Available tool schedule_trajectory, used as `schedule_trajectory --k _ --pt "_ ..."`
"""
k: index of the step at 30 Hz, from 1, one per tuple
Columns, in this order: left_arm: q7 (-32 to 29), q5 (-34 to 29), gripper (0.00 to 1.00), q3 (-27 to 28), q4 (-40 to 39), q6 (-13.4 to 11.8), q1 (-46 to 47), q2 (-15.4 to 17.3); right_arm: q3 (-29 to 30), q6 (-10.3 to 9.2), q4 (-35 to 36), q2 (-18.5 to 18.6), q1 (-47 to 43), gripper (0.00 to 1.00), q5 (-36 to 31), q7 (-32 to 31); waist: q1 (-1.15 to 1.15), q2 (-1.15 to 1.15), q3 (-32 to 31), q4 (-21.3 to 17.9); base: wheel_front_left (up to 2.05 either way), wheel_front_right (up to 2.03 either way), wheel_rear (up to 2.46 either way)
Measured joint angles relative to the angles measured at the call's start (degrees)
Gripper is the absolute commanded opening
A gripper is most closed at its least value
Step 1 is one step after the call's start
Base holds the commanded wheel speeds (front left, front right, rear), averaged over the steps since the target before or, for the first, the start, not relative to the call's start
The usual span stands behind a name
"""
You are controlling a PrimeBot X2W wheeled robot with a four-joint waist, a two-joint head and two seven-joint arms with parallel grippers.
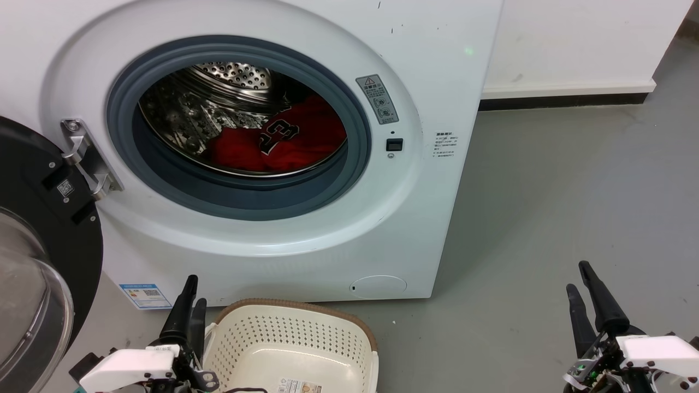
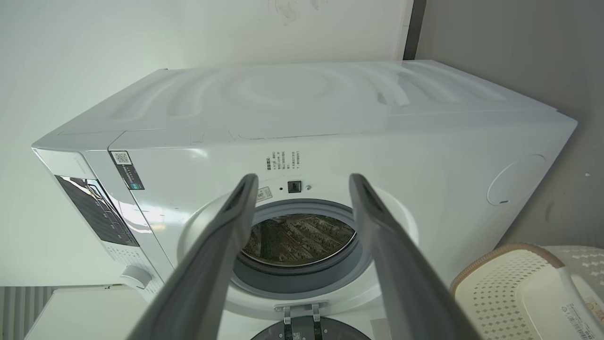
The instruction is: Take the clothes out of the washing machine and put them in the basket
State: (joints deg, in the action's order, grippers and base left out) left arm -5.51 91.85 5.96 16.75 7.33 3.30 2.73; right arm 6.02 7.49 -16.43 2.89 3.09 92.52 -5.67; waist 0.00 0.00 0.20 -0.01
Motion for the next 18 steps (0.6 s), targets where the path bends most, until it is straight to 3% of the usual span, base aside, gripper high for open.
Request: schedule_trajectory --k 8,18 --pt "2.23 -2.90 1.00 0.74 0.02 0.00 -0.22 0.00 -0.55 0.00 0.93 -0.03 -0.22 1.00 -2.32 2.23 0.00 0.00 0.03 -0.10 0.00 0.00 0.00" --pt "4.78 -9.34 1.00 3.18 -1.08 -0.32 -0.22 0.00 0.34 0.00 1.64 -0.03 -0.30 1.00 -14.10 4.75 0.00 0.00 0.08 -0.22 0.00 0.00 0.00"
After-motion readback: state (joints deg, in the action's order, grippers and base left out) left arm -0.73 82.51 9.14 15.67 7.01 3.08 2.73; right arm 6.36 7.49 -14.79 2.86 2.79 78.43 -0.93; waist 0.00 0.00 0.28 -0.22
